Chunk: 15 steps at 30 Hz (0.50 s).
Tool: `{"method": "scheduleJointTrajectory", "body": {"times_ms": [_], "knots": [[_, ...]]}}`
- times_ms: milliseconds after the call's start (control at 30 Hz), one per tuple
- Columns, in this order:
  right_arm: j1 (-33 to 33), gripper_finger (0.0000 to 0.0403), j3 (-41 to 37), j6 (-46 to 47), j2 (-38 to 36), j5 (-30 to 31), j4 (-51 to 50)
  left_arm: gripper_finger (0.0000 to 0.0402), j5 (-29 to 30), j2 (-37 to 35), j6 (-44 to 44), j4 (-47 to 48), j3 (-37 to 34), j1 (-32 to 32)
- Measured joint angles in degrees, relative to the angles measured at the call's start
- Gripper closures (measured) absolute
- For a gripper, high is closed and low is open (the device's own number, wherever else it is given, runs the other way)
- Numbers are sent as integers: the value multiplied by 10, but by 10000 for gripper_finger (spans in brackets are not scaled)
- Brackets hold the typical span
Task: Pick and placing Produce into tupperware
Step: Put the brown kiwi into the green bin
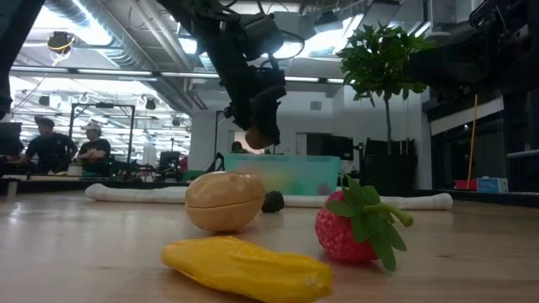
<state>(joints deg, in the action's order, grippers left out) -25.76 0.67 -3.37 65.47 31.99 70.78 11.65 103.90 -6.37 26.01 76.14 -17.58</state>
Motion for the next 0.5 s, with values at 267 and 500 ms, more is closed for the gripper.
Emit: {"method": "scheduleJointTrajectory", "body": {"times_ms": [267, 500], "knots": [[0, 276, 0, -17, 0, 0, 0, 163, -9, 0, 32, -34, 0, -44], [0, 276, 0, -18, 0, 0, 0, 163, -25, 0, 56, -58, 0, -80]]}}
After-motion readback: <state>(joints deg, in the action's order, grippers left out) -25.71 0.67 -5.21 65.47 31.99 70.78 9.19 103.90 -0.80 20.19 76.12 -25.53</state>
